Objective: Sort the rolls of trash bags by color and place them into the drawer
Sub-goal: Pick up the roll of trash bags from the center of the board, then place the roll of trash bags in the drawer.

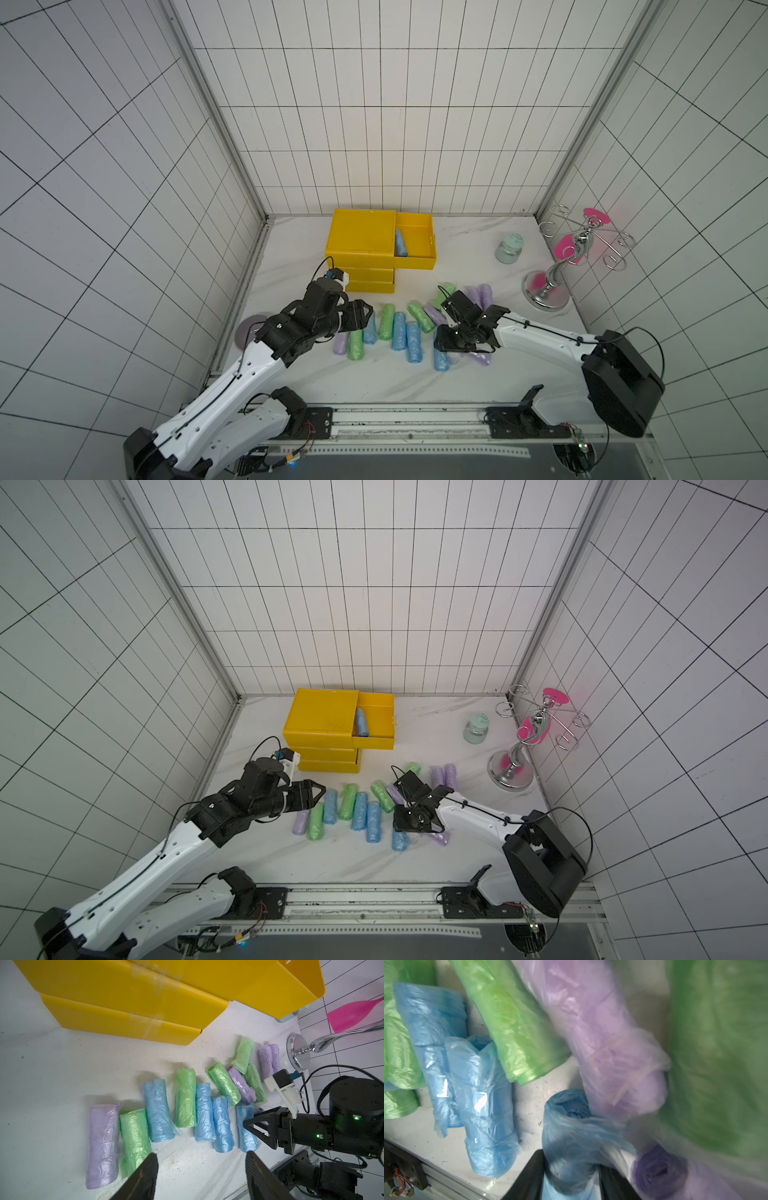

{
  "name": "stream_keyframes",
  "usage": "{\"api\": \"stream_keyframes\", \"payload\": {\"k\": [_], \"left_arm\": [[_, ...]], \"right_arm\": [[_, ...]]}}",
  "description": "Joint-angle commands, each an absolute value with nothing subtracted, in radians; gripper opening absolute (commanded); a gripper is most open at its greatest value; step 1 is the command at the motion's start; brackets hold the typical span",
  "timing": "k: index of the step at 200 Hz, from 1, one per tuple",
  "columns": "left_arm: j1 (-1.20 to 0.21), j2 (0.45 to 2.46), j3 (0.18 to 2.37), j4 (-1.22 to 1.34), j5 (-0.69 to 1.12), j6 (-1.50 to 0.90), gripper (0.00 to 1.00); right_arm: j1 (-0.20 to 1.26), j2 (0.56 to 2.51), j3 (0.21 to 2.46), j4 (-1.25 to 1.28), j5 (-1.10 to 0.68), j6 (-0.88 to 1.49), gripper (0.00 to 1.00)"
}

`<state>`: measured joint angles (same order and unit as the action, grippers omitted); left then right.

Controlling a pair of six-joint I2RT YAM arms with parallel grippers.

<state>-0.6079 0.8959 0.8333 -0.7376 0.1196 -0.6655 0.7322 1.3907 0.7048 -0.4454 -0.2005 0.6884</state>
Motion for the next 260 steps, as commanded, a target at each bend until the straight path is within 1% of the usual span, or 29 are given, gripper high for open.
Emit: {"api": "stream_keyframes", "payload": {"k": [1, 21, 46, 70, 88, 101, 126, 168, 183, 202, 221, 260], "left_arm": [[-0.612, 0.888, 0.830, -0.726, 0.101, -0.664, 0.66], [-0.612, 0.890, 0.830, -0.723, 0.099, -0.663, 0.66], [-0.613, 0.895, 0.833, -0.715, 0.102, -0.662, 0.66], [-0.613, 0.900, 0.850, -0.715, 0.098, -0.654, 0.66], [-0.612, 0.897, 0.868, -0.706, 0.083, -0.642, 0.66], [-0.613, 0.892, 0.880, -0.688, 0.069, -0.630, 0.66], [-0.610, 0.913, 0.942, -0.693, 0.058, -0.603, 0.68], [-0.581, 1.006, 1.079, -0.704, 0.094, -0.549, 0.69], [-0.538, 1.033, 1.124, -0.697, 0.138, -0.538, 0.70], [-0.473, 1.069, 1.185, -0.701, 0.193, -0.517, 0.70], [-0.392, 1.106, 1.255, -0.714, 0.239, -0.493, 0.70], [-0.184, 1.176, 1.375, -0.714, 0.360, -0.493, 0.72]], "right_arm": [[0.747, 1.408, 0.678, -0.437, -0.183, 0.690, 0.38], [0.749, 1.401, 0.676, -0.440, -0.174, 0.690, 0.33], [0.750, 1.396, 0.680, -0.444, -0.183, 0.689, 0.19], [0.749, 1.350, 0.688, -0.469, -0.189, 0.692, 0.11], [0.750, 1.284, 0.713, -0.528, -0.175, 0.688, 0.10], [0.749, 1.230, 0.738, -0.577, -0.162, 0.680, 0.07], [0.737, 1.140, 0.807, -0.688, -0.140, 0.657, 0.07], [0.681, 1.059, 1.007, -0.843, -0.133, 0.593, 0.07], [0.666, 1.082, 1.107, -0.864, -0.139, 0.565, 0.06], [0.653, 1.156, 1.245, -0.877, -0.159, 0.525, 0.06], [0.642, 1.258, 1.398, -0.885, -0.177, 0.485, 0.05], [0.632, 1.484, 1.696, -0.893, -0.188, 0.416, 0.05]]}}
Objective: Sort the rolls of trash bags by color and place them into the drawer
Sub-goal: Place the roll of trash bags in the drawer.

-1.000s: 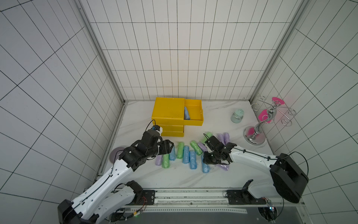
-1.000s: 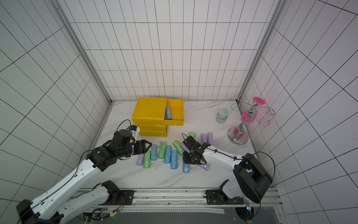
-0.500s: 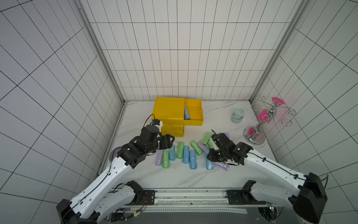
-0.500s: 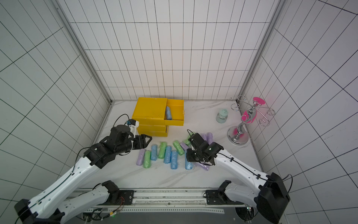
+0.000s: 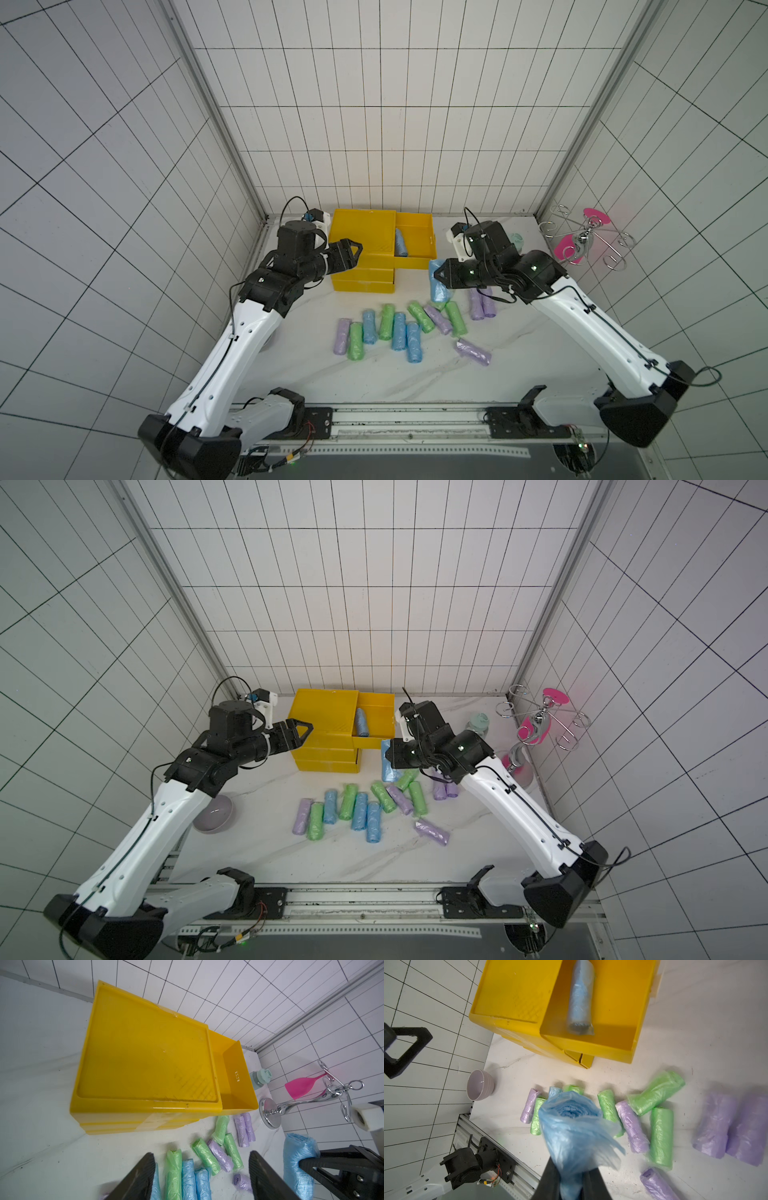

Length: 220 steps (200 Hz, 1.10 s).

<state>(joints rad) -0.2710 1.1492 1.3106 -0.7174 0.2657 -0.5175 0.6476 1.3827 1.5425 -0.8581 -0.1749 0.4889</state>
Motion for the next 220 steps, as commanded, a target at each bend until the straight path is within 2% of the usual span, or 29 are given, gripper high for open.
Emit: {"api": "stream_keyframes", "payload": {"k": [1, 48, 101, 150, 195, 220], "left_arm": [[-0.179, 1.177, 1.378, -0.713, 0.362, -0.493, 0.72], [-0.126, 1.317, 1.546, -0.752, 0.473, -0.485, 0.73], [-0.133, 1.376, 1.570, -0.745, 0.486, -0.485, 0.72], [-0.131, 1.362, 1.512, -0.741, 0.467, -0.462, 0.72], [-0.118, 1.340, 1.460, -0.729, 0.465, -0.458, 0.72], [-0.117, 1.328, 1.436, -0.723, 0.466, -0.462, 0.72]], "right_arm": [[0.631, 1.489, 1.702, -0.894, -0.188, 0.415, 0.05], [0.576, 1.781, 2.068, -0.950, -0.207, 0.367, 0.06], [0.519, 2.124, 2.492, -1.124, -0.191, 0.330, 0.05], [0.507, 2.230, 2.514, -1.126, -0.202, 0.328, 0.05], [0.507, 2.285, 2.513, -1.098, -0.322, 0.367, 0.06], [0.508, 2.286, 2.513, -1.093, -0.337, 0.385, 0.17]]}}
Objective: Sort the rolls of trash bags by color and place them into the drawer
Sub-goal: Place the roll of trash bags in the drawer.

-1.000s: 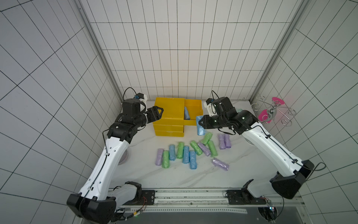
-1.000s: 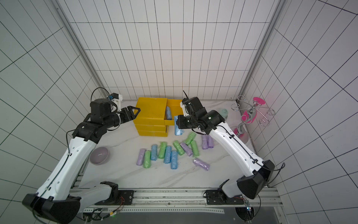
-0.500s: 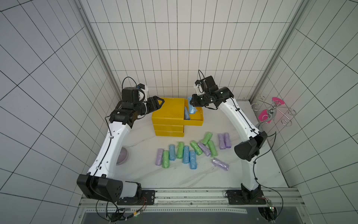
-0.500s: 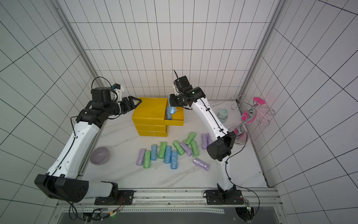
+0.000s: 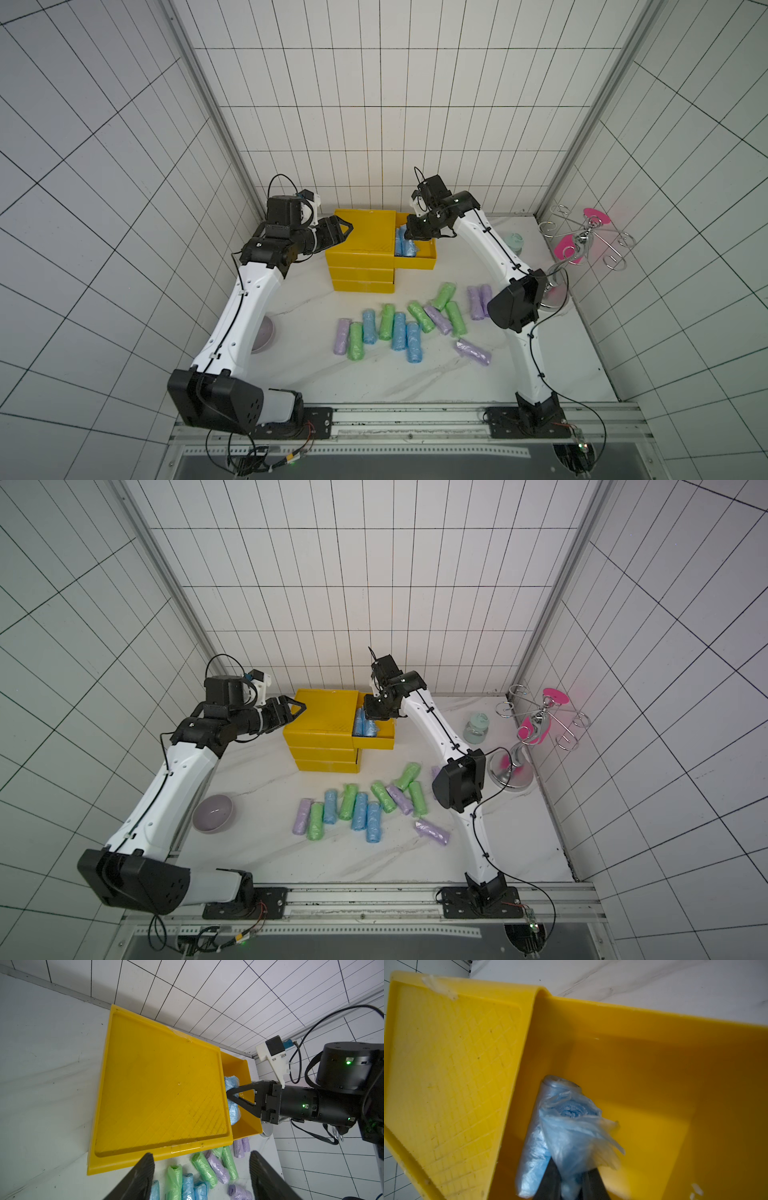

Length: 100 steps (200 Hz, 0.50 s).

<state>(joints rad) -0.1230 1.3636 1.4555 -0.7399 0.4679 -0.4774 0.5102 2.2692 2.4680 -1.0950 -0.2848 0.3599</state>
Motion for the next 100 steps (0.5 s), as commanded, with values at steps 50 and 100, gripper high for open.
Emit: {"api": "stream_keyframes", "payload": {"k": [50, 100], "left_arm": [[-0.120, 1.294, 1.398, -0.717, 0.466, -0.469, 0.70], [-0.176, 1.252, 1.377, -0.731, 0.419, -0.466, 0.69]], "right_arm": [[0.506, 2.193, 2.512, -1.060, -0.296, 0.378, 0.42], [0.506, 2.097, 2.535, -1.087, -0.250, 0.346, 0.50]]}}
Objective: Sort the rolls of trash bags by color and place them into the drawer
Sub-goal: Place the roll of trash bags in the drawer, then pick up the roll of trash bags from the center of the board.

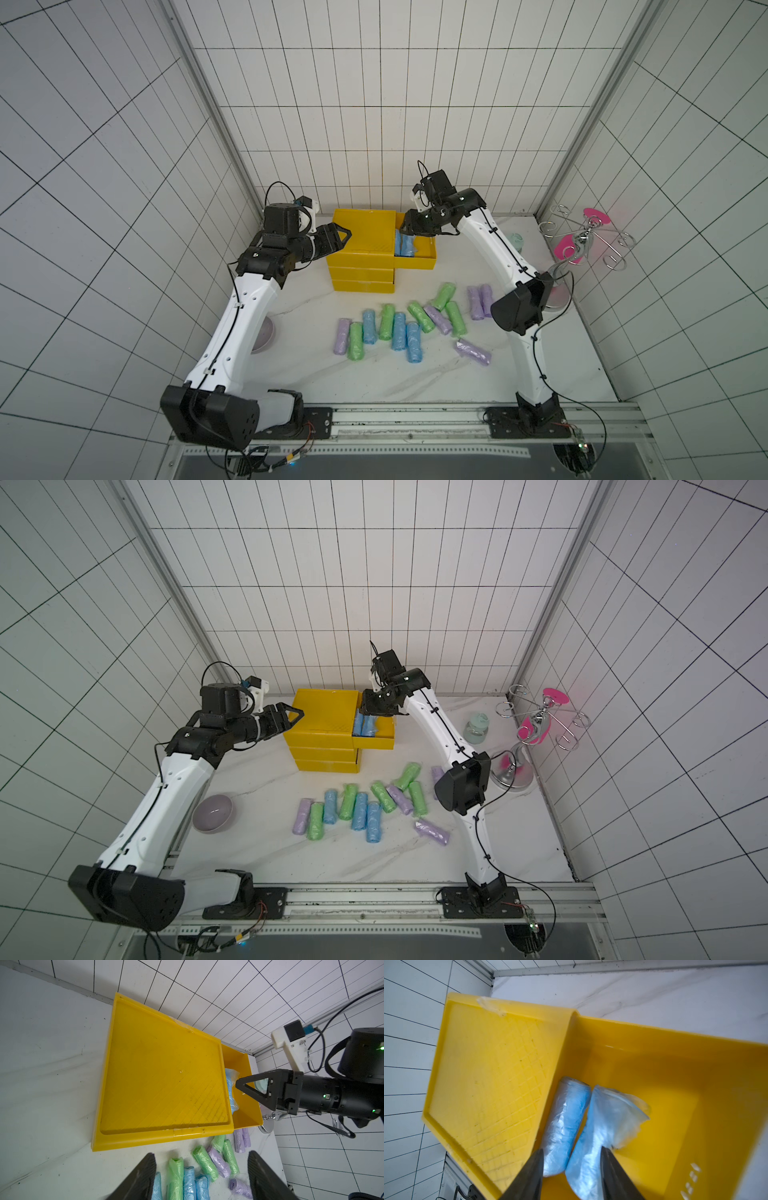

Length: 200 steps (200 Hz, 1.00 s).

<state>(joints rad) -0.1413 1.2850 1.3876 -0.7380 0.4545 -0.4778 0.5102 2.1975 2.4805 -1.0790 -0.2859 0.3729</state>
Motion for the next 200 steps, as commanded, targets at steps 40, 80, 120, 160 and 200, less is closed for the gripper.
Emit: {"api": "stream_keyframes", "payload": {"k": [40, 80, 120, 160, 200], "left_arm": [[-0.259, 1.212, 1.358, -0.744, 0.357, -0.468, 0.69], [-0.362, 1.141, 1.291, -0.746, 0.278, -0.484, 0.69], [-0.454, 1.058, 1.168, -0.695, 0.231, -0.531, 0.67], [-0.509, 1.024, 1.019, -0.628, 0.222, -0.597, 0.66], [-0.551, 0.993, 0.883, -0.608, 0.212, -0.667, 0.65]], "right_arm": [[0.507, 1.944, 2.399, -1.082, -0.238, 0.320, 0.48], [0.513, 1.651, 1.974, -0.958, -0.232, 0.326, 0.47], [0.532, 1.369, 1.504, -0.808, -0.257, 0.399, 0.48], [0.594, 1.259, 1.150, -0.674, -0.268, 0.490, 0.47], [0.680, 1.241, 0.906, -0.506, -0.276, 0.613, 0.49]]}}
